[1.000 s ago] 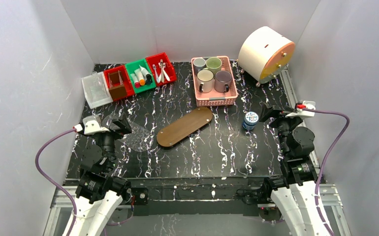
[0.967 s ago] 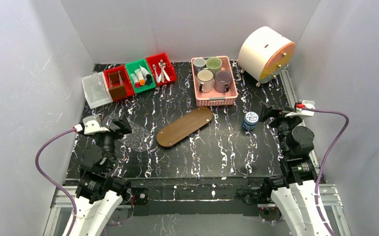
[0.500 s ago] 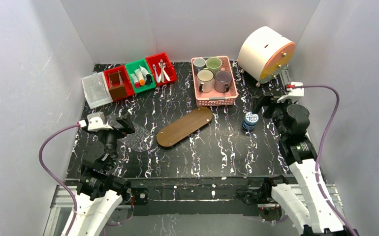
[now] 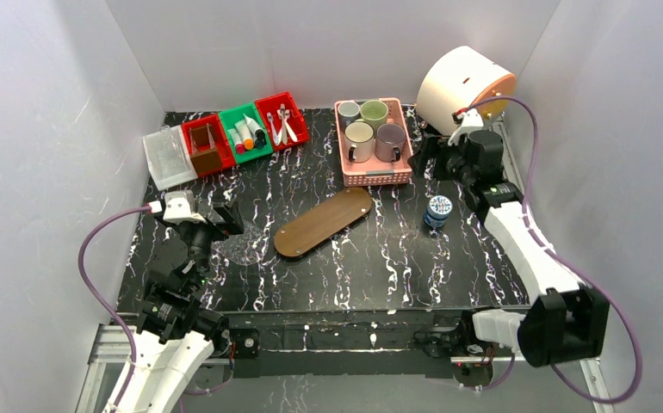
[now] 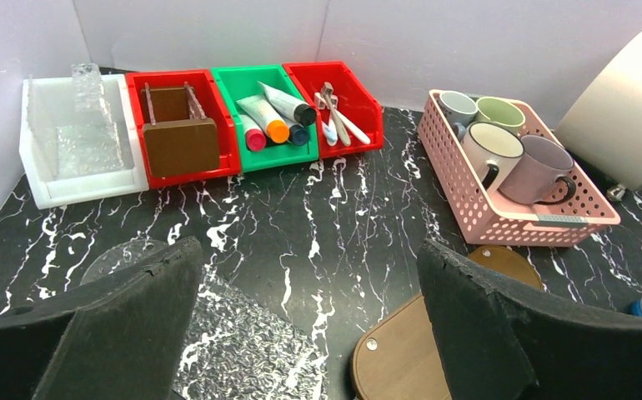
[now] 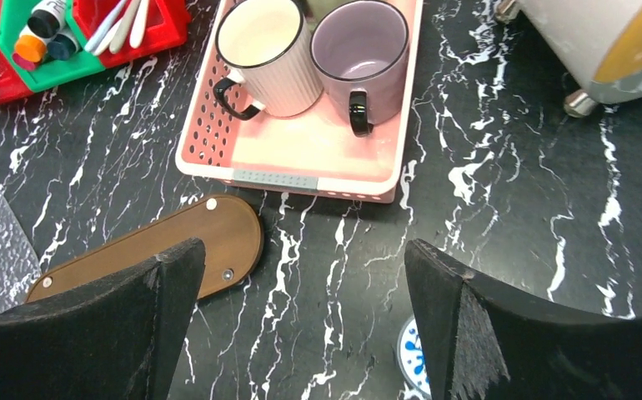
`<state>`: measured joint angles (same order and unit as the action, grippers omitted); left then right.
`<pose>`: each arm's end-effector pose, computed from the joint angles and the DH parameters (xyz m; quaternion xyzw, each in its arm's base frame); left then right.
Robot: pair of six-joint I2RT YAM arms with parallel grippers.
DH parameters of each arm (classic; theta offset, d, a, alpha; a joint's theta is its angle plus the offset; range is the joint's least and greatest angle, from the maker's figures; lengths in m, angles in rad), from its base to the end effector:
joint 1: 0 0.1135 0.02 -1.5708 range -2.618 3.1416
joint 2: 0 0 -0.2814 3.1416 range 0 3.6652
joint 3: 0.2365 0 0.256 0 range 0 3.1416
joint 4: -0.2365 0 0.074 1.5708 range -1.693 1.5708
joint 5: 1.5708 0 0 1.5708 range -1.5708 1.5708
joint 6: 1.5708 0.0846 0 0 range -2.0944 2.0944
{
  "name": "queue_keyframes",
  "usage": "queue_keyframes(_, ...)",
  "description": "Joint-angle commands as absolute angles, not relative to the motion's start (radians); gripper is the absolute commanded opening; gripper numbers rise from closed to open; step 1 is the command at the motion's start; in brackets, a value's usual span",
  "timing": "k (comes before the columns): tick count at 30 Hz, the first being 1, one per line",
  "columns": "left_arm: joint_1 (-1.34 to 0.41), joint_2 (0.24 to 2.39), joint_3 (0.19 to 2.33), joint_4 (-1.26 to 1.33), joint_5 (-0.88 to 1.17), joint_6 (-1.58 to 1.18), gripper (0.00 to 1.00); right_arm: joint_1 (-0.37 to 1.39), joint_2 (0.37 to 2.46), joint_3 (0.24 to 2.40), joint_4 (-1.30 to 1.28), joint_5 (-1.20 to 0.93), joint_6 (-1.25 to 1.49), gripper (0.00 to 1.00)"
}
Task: Prepare toiletry sets of a toothbrush and toothpaste on the tray
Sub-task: Pick up the cup from the storage box.
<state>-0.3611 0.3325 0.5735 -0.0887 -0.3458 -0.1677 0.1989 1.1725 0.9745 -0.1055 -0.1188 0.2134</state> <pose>0.1347 -0.0202 0.3463 -0.0680 0.6512 -0.0872 0.7508 0.3092 0.0726 0.3355 -0.0293 0.8047 0.1678 0.5687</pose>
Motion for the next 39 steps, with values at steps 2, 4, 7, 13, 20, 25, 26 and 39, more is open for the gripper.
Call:
queue_keyframes(2, -0.356, 0.341, 0.615, -0.103, -0.305, -0.147, 0.98, 0.205, 1.34, 1.099, -0.019, -0.201, 0.164, 0.97)
queue_keyframes(4, -0.356, 0.336, 0.613, -0.108, -0.31, -0.14, 0.98, 0.205, 1.41, 1.16, -0.042, -0.238, 0.122, 0.96)
queue_keyframes(7, -0.356, 0.336, 0.613, -0.111, -0.32, -0.135, 0.98, 0.207, 1.499, 1.24, -0.076, -0.276, 0.039, 0.95)
queue_keyframes(13, -0.356, 0.344, 0.614, -0.112, -0.311, -0.128, 0.98, 0.207, 1.648, 1.384, -0.148, -0.284, -0.109, 0.94)
queue_keyframes(20, -0.357, 0.371, 0.612, -0.105, -0.304, -0.124, 0.98, 0.219, 1.821, 1.549, -0.218, -0.319, -0.209, 0.86)
queue_keyframes(25, -0.357, 0.388, 0.612, -0.105, -0.303, -0.123, 0.98, 0.244, 1.936, 1.673, -0.254, -0.304, -0.222, 0.76)
queue_keyframes(26, -0.357, 0.389, 0.611, -0.102, -0.302, -0.121, 0.98, 0.25, 1.958, 1.695, -0.26, -0.302, -0.224, 0.75)
queue_keyframes(39, -0.357, 0.419, 0.609, -0.098, -0.302, -0.118, 0.98, 0.29, 2.189, 1.944, -0.329, -0.228, -0.25, 0.58)
